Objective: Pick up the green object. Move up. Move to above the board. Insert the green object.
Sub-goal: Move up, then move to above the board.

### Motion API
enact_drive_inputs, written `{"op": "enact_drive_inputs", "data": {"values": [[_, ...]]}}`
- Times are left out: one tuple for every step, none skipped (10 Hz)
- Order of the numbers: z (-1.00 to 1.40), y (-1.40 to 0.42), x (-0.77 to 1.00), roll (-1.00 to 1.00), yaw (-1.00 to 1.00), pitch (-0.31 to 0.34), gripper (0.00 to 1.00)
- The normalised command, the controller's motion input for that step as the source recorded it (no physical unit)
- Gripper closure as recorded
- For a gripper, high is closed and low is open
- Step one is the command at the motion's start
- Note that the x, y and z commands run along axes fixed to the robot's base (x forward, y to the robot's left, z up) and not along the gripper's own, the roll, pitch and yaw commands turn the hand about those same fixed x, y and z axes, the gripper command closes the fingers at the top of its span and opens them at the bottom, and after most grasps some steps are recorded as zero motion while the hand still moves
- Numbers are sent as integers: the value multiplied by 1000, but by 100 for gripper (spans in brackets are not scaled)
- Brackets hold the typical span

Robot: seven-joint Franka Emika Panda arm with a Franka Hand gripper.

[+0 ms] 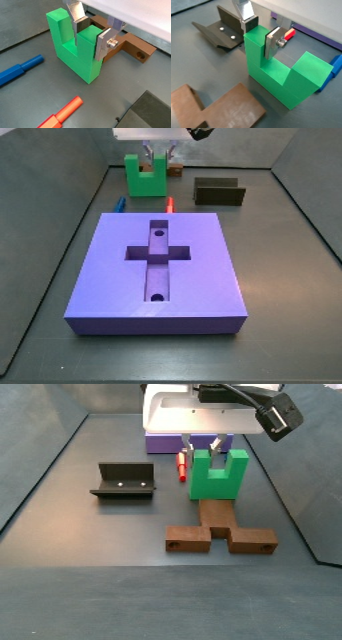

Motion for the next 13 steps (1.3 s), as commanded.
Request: {"op": "enact_drive_inputs", "data": {"values": [[833, 0, 0, 0, 0, 0, 100], [776, -16, -29, -8, 15, 20, 100], [627, -12, -48, 3, 16, 26, 100], [237, 0, -6, 40, 12, 0, 100], [1400, 0, 0, 0, 0, 0, 100], [1400, -2, -33, -6, -4, 39, 100], [1400, 3, -57, 12, 1, 44, 100], [1400, -2, 2, 22, 4, 21, 100], [1400, 10, 62, 11, 4, 66, 100], [500, 1, 31, 11, 3, 98, 100], [208, -1400, 110, 64, -217, 348, 100], [191, -1400, 111, 65, -192, 313, 100], [202, -1400, 118, 54, -85, 256, 100]]}}
